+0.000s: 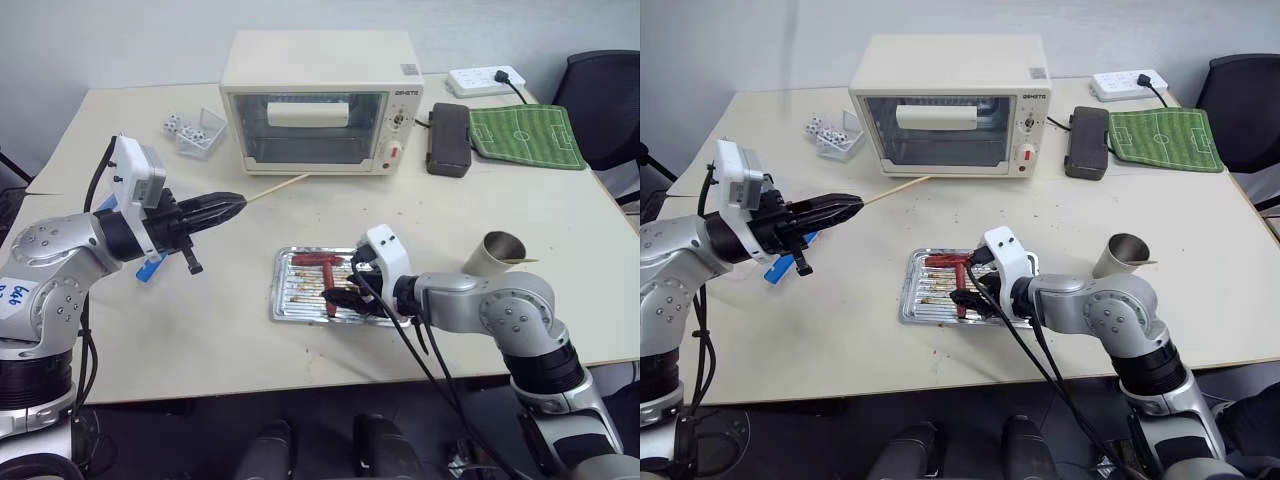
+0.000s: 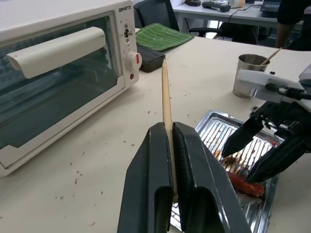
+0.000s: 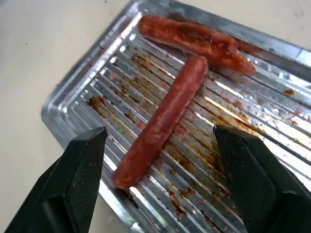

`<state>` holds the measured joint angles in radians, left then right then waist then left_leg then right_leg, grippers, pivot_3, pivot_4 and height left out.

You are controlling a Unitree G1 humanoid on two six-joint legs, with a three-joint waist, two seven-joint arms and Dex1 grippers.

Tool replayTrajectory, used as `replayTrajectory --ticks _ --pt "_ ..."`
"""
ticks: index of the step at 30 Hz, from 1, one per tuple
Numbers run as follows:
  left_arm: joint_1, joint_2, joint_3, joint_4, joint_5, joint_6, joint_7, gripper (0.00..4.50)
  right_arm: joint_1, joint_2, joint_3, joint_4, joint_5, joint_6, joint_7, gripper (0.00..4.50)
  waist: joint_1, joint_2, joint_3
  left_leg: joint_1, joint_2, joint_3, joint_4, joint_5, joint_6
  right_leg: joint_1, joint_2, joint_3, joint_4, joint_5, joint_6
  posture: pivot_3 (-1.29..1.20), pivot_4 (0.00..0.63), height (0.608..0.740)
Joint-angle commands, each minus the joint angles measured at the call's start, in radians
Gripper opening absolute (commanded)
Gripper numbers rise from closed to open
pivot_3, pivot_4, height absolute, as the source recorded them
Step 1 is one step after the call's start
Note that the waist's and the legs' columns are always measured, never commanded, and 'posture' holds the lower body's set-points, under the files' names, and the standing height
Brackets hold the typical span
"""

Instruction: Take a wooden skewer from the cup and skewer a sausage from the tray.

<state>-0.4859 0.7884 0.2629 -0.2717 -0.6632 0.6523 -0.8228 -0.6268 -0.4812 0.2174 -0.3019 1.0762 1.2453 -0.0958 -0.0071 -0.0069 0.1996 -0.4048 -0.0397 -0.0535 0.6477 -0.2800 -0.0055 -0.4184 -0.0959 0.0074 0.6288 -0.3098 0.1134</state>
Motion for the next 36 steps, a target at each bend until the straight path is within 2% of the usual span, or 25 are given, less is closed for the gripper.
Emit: replayTrajectory --ticks 1,7,13,16,19,28,31,34,36 --pt "-0.02 0.0 0.01 -0.017 -0.009 -0.017 0.001 0.0 -0.04 0.041 0.019 0.012 -0.09 -0.02 0.048 3.63 -0.002 0.0 0.0 0.0 0.0 0.001 0.0 0.0 0.0 -0.001 0.0 0.0 0.001 0.0 0.0 0.0 0.15 0.74" --pt "-0.035 -0.012 -0.013 -0.009 0.001 -0.028 -0.001 0.0 -0.106 0.123 0.057 0.092 -0.258 -0.073 0.12 3.63 -0.004 0.0 0.0 0.0 -0.001 0.004 0.0 0.0 0.0 -0.004 0.001 -0.001 0.005 0.0 0.0 0.0 0.15 0.74" --pt "-0.066 -0.009 -0.014 0.017 0.003 -0.037 -0.004 0.0 -0.075 0.091 0.137 0.057 -0.393 -0.09 0.228 3.63 -0.004 -0.001 -0.001 -0.001 -0.001 0.006 0.001 0.001 -0.001 -0.007 0.001 0.0 0.009 0.0 0.0 0.0 0.15 0.74" --pt "-0.071 -0.012 -0.017 0.024 0.006 -0.043 -0.005 0.0 -0.053 0.097 0.142 0.038 -0.423 -0.081 0.258 3.04 -0.006 -0.001 -0.001 -0.001 -0.001 0.006 0.001 0.001 -0.001 -0.007 0.001 0.0 0.009 0.0 0.0 0.0 0.15 0.74" --pt "-0.074 -0.013 -0.022 0.024 0.007 -0.046 -0.005 0.0 -0.038 0.101 0.151 0.021 -0.455 -0.075 0.287 2.16 -0.011 -0.002 -0.001 -0.001 -0.001 0.007 0.001 0.001 -0.001 -0.007 0.001 0.0 0.009 0.0 0.0 0.0 0.15 0.74" --pt "-0.085 -0.015 -0.032 0.035 0.01 -0.054 -0.005 0.0 -0.023 0.123 0.141 0.011 -0.522 -0.065 0.343 2.16 -0.02 -0.002 -0.001 -0.001 -0.001 0.007 0.0 0.001 -0.001 -0.008 0.001 0.0 0.014 0.0 0.0 0.0 0.15 0.74" --pt "-0.088 -0.017 -0.037 0.034 0.011 -0.055 -0.005 0.0 -0.015 0.126 0.136 0.01 -0.538 -0.069 0.36 1.62 -0.02 -0.002 -0.001 -0.001 -0.001 0.007 0.0 0.001 -0.001 -0.008 0.001 0.0 0.014 0.0 0.0 0.0 0.15 0.74" --pt "-0.091 -0.019 -0.037 0.036 0.011 -0.056 -0.006 0.0 -0.002 0.115 0.141 0.002 -0.557 -0.07 0.378 0.74 -0.021 -0.002 -0.001 -0.001 -0.001 0.007 0.0 0.001 -0.002 -0.008 0.001 0.0 0.014 0.0 0.0 0.0 0.15 0.74" --pt "-0.095 -0.02 -0.038 0.039 0.012 -0.057 -0.006 0.0 0.005 0.107 0.143 -0.003 -0.566 -0.07 0.392 0.74 -0.02 -0.002 -0.002 -0.001 -0.001 0.007 0.0 0.001 -0.002 -0.008 0.001 0.0 0.014 0.0 0.0 0.0 0.15 0.74"
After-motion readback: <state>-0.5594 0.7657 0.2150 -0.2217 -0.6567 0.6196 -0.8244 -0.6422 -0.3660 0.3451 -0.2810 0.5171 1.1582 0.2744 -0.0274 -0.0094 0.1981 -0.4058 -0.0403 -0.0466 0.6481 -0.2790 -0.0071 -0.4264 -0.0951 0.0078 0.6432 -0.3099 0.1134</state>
